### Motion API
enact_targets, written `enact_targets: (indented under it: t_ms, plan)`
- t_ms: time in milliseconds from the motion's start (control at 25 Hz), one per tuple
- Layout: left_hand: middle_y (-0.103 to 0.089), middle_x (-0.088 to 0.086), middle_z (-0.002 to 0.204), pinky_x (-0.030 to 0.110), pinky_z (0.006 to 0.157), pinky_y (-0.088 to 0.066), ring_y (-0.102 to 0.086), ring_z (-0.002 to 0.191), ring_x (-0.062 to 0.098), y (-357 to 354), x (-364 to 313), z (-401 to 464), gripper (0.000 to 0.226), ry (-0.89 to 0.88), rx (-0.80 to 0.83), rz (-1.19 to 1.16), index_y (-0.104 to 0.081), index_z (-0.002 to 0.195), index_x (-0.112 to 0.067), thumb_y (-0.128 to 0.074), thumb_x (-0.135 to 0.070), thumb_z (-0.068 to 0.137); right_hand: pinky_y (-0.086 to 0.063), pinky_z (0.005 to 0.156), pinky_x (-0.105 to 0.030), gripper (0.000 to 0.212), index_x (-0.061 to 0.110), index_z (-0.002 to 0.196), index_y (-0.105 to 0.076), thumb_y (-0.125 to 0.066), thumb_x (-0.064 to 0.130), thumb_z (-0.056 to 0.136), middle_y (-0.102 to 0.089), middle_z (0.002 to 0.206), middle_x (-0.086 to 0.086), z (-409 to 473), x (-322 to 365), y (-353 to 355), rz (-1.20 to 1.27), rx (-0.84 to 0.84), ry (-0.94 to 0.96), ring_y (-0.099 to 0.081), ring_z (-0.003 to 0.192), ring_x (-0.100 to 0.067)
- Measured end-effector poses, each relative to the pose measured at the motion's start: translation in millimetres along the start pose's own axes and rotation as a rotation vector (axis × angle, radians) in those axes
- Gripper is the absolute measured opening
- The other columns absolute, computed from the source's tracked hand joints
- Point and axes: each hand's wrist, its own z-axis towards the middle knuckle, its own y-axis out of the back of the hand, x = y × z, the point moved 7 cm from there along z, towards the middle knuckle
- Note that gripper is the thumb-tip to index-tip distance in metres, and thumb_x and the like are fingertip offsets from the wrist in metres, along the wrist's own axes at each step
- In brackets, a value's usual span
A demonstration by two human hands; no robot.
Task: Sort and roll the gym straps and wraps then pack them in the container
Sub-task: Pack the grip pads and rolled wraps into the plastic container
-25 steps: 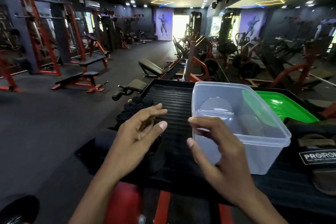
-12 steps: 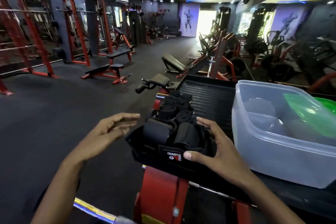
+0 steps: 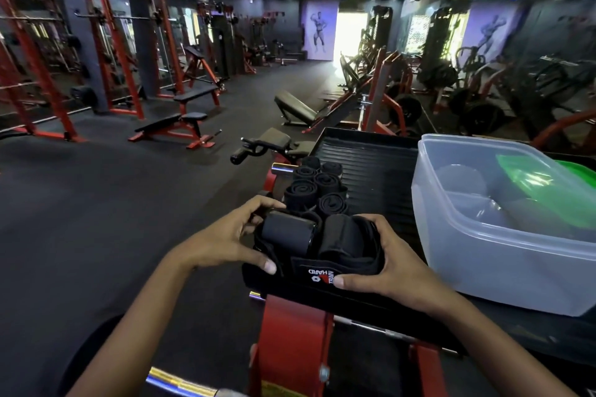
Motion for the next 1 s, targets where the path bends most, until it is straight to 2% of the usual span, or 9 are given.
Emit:
enact_targets:
  t_ms: [120,200,320,440,640,720,880,1000]
  plan:
    - [-0.050,-0.007,0.123,0.015,0.093,-0.042,-0.051,0.115,0.000,-7.5,-3.0,3.3,0.076,-0.007,-0.015,0.005,-0.039,0.125,-0.019,-0.088,-0.011,0.066,-0.044,0.084,-0.010,0.075,0.029,0.116,-0.046,-0.093,0.023,0.058,-0.062,0.109,0.011,2.5,-1.3,-2.3,0.022,-0.023,-0.008,-0.060,0.099,0.005]
    - [-0.050,-0.001,0.120,0.016,0.089,-0.044,-0.053,0.110,0.003,-10.9,-5.2,1.8,0.073,-0.037,-0.071,-0.003,-0.039,0.120,-0.016,-0.087,-0.007,0.066,-0.045,0.084,-0.010,0.074,0.028,0.115,-0.047,-0.093,0.022,0.057,-0.063,0.108,0.012,2.3,-0.2,-0.7,0.024,-0.036,-0.009,-0.061,0.098,0.004]
    - [-0.054,-0.008,0.115,0.022,0.087,-0.049,-0.058,0.108,0.012,-12.2,-7.0,-4.5,0.074,-0.081,-0.164,-0.031,-0.042,0.116,-0.018,-0.091,-0.014,0.061,-0.044,0.082,-0.008,0.072,0.028,0.115,-0.049,-0.093,0.020,0.058,-0.063,0.105,0.014,-1.7,4.1,0.9,0.014,-0.039,0.000,-0.061,0.097,0.006]
    - [-0.059,-0.015,0.112,0.023,0.083,-0.052,-0.063,0.102,0.012,-11.5,-16.6,-8.9,0.078,-0.126,-0.225,-0.041,-0.045,0.117,-0.020,-0.091,-0.022,0.055,-0.046,0.082,-0.012,0.073,0.028,0.115,-0.050,-0.093,0.018,0.057,-0.065,0.102,0.019,-7.6,7.6,3.0,0.031,-0.046,0.003,-0.062,0.097,0.003]
    - [-0.063,-0.010,0.118,0.023,0.086,-0.052,-0.064,0.107,0.012,-5.9,-49.9,-5.5,0.079,-0.178,-0.228,-0.046,-0.051,0.125,-0.022,-0.090,-0.013,0.057,-0.049,0.090,-0.022,0.075,0.025,0.118,-0.050,-0.093,0.015,0.057,-0.064,0.106,0.016,-14.5,24.7,20.2,0.114,-0.077,0.045,-0.063,0.101,-0.005]
    - [-0.063,-0.007,0.121,0.024,0.089,-0.052,-0.064,0.109,0.013,-2.2,-65.3,-4.2,0.080,-0.211,-0.219,-0.060,-0.052,0.127,-0.022,-0.090,-0.017,0.056,-0.049,0.088,-0.021,0.075,0.024,0.117,-0.051,-0.091,0.015,0.055,-0.065,0.105,0.014,-18.9,36.3,26.7,0.159,-0.093,0.067,-0.064,0.102,-0.006]
    - [-0.065,0.003,0.120,0.029,0.090,-0.053,-0.065,0.108,0.022,0.6,-94.5,4.3,0.080,-0.276,-0.219,-0.133,-0.053,0.126,-0.016,-0.086,-0.022,0.054,-0.047,0.076,-0.011,0.071,0.020,0.113,-0.052,-0.086,0.013,0.052,-0.068,0.094,0.019,-29.7,61.5,50.4,0.220,-0.135,0.114,-0.065,0.090,0.001]
    - [-0.064,0.005,0.121,0.029,0.089,-0.052,-0.065,0.108,0.022,-0.2,-127.9,19.8,0.079,-0.353,-0.218,-0.154,-0.054,0.125,-0.015,-0.085,-0.023,0.053,-0.050,0.070,-0.013,0.069,0.019,0.110,-0.053,-0.084,0.010,0.049,-0.070,0.090,0.015,-30.0,75.8,82.5,0.279,-0.144,0.130,-0.067,0.085,-0.001]
